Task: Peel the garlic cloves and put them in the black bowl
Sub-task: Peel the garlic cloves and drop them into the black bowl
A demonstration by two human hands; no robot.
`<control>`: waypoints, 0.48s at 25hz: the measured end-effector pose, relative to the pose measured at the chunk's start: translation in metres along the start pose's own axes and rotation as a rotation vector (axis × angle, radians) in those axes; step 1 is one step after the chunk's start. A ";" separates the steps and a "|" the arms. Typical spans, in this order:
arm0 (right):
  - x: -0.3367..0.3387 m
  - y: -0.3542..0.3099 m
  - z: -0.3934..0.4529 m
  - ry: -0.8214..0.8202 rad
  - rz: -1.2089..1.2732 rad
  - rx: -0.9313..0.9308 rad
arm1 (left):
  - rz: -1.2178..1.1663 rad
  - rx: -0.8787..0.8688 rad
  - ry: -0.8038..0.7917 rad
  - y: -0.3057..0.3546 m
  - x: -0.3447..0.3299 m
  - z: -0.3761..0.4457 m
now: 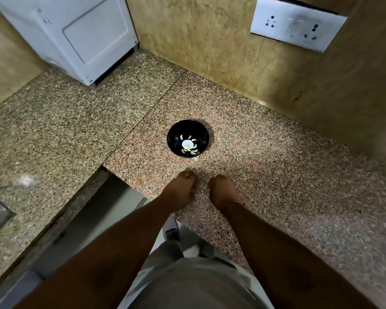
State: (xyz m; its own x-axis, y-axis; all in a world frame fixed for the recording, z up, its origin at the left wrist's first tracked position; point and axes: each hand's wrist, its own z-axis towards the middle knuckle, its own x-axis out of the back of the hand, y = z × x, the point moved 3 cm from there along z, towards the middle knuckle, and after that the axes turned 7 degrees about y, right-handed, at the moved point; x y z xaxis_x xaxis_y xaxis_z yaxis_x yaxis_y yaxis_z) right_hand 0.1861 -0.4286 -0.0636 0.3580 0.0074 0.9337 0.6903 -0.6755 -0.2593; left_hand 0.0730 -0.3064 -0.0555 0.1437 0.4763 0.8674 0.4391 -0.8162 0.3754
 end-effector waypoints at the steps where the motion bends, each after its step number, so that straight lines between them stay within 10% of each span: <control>1: 0.005 -0.004 0.007 0.044 0.048 -0.008 | -0.006 0.012 0.016 -0.005 0.003 0.003; 12: 0.063 -0.055 0.092 0.401 0.624 -0.039 | -0.107 0.036 0.134 -0.030 0.005 0.008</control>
State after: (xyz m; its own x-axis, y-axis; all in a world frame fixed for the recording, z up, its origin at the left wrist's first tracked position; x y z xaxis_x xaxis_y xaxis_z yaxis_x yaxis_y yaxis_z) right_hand 0.2285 -0.3226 -0.0132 0.4145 -0.6509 0.6360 0.4080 -0.4917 -0.7692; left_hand 0.0680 -0.2768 -0.0646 -0.0244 0.5102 0.8597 0.4776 -0.7495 0.4584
